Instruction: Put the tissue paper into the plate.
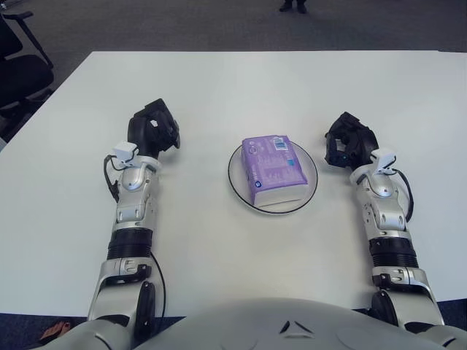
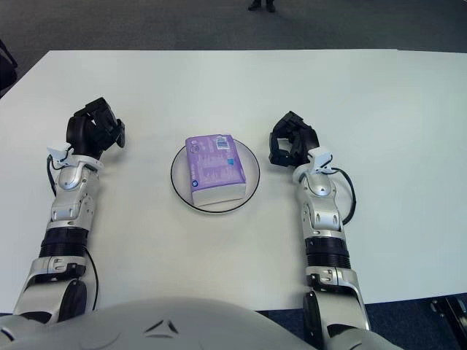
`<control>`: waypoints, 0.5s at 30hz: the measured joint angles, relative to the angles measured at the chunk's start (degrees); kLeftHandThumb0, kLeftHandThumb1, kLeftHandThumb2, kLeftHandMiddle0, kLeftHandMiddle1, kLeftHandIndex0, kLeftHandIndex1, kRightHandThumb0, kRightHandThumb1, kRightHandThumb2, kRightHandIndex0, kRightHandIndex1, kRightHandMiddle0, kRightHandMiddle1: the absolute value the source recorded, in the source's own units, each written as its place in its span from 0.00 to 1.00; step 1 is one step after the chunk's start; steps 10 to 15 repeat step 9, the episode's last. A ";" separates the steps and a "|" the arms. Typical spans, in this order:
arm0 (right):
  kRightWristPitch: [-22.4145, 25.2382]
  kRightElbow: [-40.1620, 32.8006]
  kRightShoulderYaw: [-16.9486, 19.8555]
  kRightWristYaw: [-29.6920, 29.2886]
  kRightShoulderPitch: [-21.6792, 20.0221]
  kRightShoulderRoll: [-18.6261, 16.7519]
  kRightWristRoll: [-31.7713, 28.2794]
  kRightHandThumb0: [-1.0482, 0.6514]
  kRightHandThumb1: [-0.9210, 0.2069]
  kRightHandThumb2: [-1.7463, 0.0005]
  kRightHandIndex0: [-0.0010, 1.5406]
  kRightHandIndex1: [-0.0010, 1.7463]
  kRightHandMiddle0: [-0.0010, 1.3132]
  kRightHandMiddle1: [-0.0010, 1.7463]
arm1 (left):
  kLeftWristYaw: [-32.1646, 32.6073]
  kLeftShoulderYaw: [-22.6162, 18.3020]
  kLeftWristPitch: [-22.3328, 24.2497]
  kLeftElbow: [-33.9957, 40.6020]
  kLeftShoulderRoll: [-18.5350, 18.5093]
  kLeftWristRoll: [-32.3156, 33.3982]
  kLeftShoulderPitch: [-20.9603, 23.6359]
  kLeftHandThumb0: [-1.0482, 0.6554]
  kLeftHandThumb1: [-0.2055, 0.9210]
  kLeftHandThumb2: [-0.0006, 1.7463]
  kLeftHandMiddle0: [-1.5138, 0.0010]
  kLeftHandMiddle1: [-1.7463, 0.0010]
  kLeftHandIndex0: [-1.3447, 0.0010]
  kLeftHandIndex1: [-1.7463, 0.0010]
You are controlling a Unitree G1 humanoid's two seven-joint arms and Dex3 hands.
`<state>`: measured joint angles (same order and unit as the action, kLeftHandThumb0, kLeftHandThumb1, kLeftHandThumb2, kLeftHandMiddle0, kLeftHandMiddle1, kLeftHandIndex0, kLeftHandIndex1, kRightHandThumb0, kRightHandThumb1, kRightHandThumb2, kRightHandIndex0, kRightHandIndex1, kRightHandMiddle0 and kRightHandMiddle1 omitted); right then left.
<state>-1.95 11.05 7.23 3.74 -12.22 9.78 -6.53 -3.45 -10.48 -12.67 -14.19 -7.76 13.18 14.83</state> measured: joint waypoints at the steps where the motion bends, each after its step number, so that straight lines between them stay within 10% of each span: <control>1: -0.03 0.02 0.02 0.00 0.00 0.00 0.00 0.33 0.54 0.24 0.73 1.00 0.47 1.00 | -0.04 -0.08 0.00 -0.35 0.02 0.01 0.13 0.37 0.76 0.63 0.07 0.00 0.18 0.00; 15: -0.01 0.16 0.02 0.02 -0.01 -0.04 -0.01 0.33 0.54 0.25 0.72 1.00 0.47 1.00 | -0.11 -0.90 -0.03 -3.29 0.10 0.00 1.30 0.37 0.76 0.62 0.08 0.00 0.20 0.00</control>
